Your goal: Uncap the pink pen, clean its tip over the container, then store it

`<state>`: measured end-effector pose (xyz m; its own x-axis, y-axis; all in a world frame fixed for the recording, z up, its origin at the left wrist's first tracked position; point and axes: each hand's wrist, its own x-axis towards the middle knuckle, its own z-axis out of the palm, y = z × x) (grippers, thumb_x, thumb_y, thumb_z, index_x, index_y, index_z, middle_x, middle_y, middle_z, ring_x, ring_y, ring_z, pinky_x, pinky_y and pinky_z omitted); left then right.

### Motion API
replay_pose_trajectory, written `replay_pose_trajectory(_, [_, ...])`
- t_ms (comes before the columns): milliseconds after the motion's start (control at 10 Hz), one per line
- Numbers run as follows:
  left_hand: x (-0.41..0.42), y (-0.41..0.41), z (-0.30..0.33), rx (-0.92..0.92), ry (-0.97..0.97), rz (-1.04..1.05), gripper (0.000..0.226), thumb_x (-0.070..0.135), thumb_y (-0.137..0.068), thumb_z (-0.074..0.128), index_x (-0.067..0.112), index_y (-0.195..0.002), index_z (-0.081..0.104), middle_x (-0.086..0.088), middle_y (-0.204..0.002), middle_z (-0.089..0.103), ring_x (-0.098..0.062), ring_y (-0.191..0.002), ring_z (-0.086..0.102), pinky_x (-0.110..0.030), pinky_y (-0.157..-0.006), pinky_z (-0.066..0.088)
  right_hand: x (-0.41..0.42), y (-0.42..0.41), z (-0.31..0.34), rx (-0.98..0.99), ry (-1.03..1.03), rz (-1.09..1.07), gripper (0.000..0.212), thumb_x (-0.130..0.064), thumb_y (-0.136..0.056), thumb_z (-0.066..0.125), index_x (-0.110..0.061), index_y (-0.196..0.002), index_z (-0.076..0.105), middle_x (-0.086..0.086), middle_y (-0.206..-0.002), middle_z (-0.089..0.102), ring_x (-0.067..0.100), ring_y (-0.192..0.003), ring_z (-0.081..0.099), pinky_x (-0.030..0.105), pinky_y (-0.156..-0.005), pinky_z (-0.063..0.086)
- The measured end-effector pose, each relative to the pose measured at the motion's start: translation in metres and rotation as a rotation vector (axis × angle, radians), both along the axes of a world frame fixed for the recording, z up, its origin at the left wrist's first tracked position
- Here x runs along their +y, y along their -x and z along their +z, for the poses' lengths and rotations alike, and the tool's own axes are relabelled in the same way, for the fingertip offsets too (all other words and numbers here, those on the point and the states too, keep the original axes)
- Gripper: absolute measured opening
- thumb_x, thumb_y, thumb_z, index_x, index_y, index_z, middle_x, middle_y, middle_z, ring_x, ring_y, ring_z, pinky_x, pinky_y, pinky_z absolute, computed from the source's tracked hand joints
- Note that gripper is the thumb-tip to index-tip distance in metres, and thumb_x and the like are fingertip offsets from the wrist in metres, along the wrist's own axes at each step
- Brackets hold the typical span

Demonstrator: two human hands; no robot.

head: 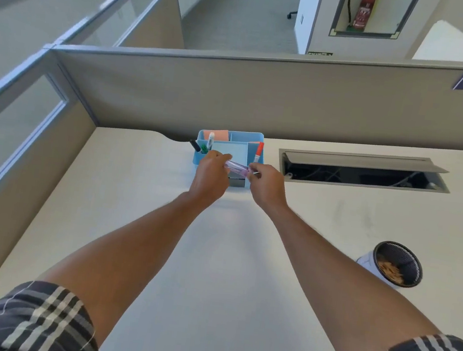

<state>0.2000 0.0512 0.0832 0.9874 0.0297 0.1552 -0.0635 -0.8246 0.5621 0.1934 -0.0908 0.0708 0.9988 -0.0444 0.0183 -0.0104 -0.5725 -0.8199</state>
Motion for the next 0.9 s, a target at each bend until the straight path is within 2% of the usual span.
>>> replay_pose_trajectory(100, [0.003, -0.02, -0.006, 0.016, 0.082, 0.056, 0.042, -0.005, -0.092, 0.059, 0.0, -0.134, 0.06, -0.018, -0.131, 0.064, -0.031, -0.123, 0.058, -0.035, -0.103, 0.047, 0.017, -0.022, -0.004, 0.037, -0.06, -0.068, 0.031, -0.021, -0.102, 0.057, -0.002, -0.125, 0.066, 0.016, -0.124, 0.069, 0.027, -0.107, 0.063, 0.022, -0.08, 0.042])
replay_pose_trajectory(200, [0.008, -0.034, -0.017, 0.054, 0.121, 0.095, 0.041, -0.005, -0.092, 0.057, -0.001, -0.132, 0.06, -0.019, -0.127, 0.066, -0.034, -0.118, 0.061, -0.039, -0.098, 0.053, 0.029, -0.033, -0.008, 0.026, -0.067, -0.115, 0.029, -0.015, -0.104, 0.052, 0.003, -0.122, 0.066, 0.019, -0.12, 0.07, 0.033, -0.109, 0.065, 0.033, -0.088, 0.053])
replay_pose_trajectory(300, [0.015, -0.039, -0.028, 0.067, 0.075, 0.107, 0.04, -0.005, -0.092, 0.053, -0.001, -0.132, 0.06, -0.02, -0.127, 0.066, -0.037, -0.117, 0.06, -0.041, -0.096, 0.053, 0.036, -0.036, -0.011, -0.015, -0.042, -0.122, 0.026, -0.014, -0.104, 0.05, 0.005, -0.109, 0.067, 0.019, -0.112, 0.071, 0.032, -0.103, 0.066, 0.041, -0.088, 0.057])
replay_pose_trajectory(400, [0.017, -0.04, -0.031, 0.053, 0.003, 0.079, 0.026, -0.009, -0.089, 0.052, -0.001, -0.108, 0.069, -0.022, -0.11, 0.07, -0.037, -0.104, 0.061, -0.035, -0.077, 0.051, 0.036, -0.037, -0.014, -0.015, -0.01, -0.095, 0.024, -0.015, -0.104, 0.049, -0.001, -0.1, 0.068, 0.015, -0.106, 0.071, 0.028, -0.099, 0.066, 0.033, -0.079, 0.055])
replay_pose_trajectory(500, [0.018, -0.038, -0.031, 0.028, -0.038, 0.052, 0.017, -0.009, -0.087, 0.054, 0.0, -0.091, 0.067, -0.02, -0.102, 0.068, -0.032, -0.096, 0.06, -0.035, -0.072, 0.056, 0.032, -0.036, -0.015, 0.011, 0.012, -0.055, 0.021, -0.009, -0.103, 0.05, 0.0, -0.093, 0.067, 0.01, -0.104, 0.073, 0.024, -0.094, 0.063, 0.021, -0.066, 0.046])
replay_pose_trajectory(600, [0.022, -0.034, -0.028, 0.057, -0.051, 0.032, 0.012, -0.005, -0.089, 0.057, 0.003, -0.094, 0.065, -0.018, -0.108, 0.066, -0.029, -0.1, 0.06, -0.037, -0.072, 0.06, 0.027, -0.031, -0.005, 0.043, 0.01, -0.027, 0.019, -0.007, -0.102, 0.051, -0.004, -0.106, 0.069, 0.008, -0.112, 0.066, 0.021, -0.096, 0.055, 0.019, -0.067, 0.043])
replay_pose_trajectory(700, [0.025, -0.025, -0.025, 0.048, -0.059, 0.016, 0.016, -0.005, -0.088, 0.056, 0.003, -0.1, 0.063, -0.017, -0.11, 0.066, -0.03, -0.095, 0.063, -0.042, -0.072, 0.062, 0.019, -0.02, -0.002, 0.073, -0.009, -0.013, 0.028, -0.004, -0.1, 0.052, -0.011, -0.125, 0.065, 0.008, -0.123, 0.06, 0.024, -0.106, 0.056, 0.017, -0.07, 0.044])
replay_pose_trajectory(800, [0.027, -0.011, -0.016, 0.069, -0.048, 0.031, 0.022, -0.004, -0.09, 0.055, 0.003, -0.11, 0.063, -0.016, -0.117, 0.065, -0.03, -0.099, 0.061, -0.042, -0.077, 0.061, 0.011, -0.003, 0.002, 0.1, -0.013, -0.028, 0.039, -0.007, -0.101, 0.053, -0.008, -0.139, 0.057, 0.013, -0.139, 0.06, 0.029, -0.126, 0.056, 0.022, -0.088, 0.043])
replay_pose_trajectory(900, [0.021, 0.013, -0.02, 0.055, -0.093, -0.003, 0.03, 0.002, -0.094, 0.056, 0.004, -0.123, 0.059, -0.015, -0.125, 0.063, -0.029, -0.109, 0.058, -0.038, -0.087, 0.057, 0.0, 0.028, 0.006, 0.075, -0.085, -0.058, 0.04, -0.006, -0.1, 0.055, -0.008, -0.139, 0.058, 0.012, -0.144, 0.059, 0.027, -0.135, 0.052, 0.021, -0.094, 0.041])
